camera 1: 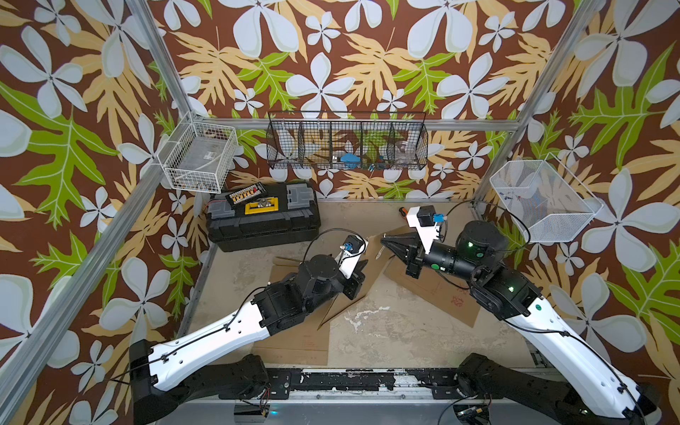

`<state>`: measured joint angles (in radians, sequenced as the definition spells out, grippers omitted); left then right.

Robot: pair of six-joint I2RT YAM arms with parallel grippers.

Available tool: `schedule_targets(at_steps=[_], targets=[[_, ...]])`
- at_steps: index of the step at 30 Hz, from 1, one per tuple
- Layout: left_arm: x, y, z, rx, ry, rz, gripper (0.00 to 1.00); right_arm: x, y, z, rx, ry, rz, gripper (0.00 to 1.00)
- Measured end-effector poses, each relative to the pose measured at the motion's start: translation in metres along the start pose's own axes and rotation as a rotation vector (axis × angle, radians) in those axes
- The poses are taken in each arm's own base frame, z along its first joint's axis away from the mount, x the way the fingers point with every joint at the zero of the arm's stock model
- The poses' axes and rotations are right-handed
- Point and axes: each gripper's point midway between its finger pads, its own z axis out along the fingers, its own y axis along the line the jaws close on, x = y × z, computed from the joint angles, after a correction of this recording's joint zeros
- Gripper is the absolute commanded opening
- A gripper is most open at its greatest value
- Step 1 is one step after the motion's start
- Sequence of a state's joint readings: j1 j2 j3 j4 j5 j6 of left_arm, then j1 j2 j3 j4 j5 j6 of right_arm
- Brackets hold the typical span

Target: Open the file bag

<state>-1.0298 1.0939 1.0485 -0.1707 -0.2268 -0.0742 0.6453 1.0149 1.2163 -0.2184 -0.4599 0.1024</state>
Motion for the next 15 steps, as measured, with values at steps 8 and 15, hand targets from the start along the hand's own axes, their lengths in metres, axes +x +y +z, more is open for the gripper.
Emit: schedule_targets(at_steps=[8,15], targets=[[0.005,-0.008,0.003,0.044,0.023,0.009,0.0,-0.011,-0.005,-0.011,0.053,-0.039,-0.018,0.0],[0.005,-0.013,0.004,0.067,0.031,0.022,0.0,-0.014,-0.012,-0.015,0.106,-0.054,-0.025,0.0]])
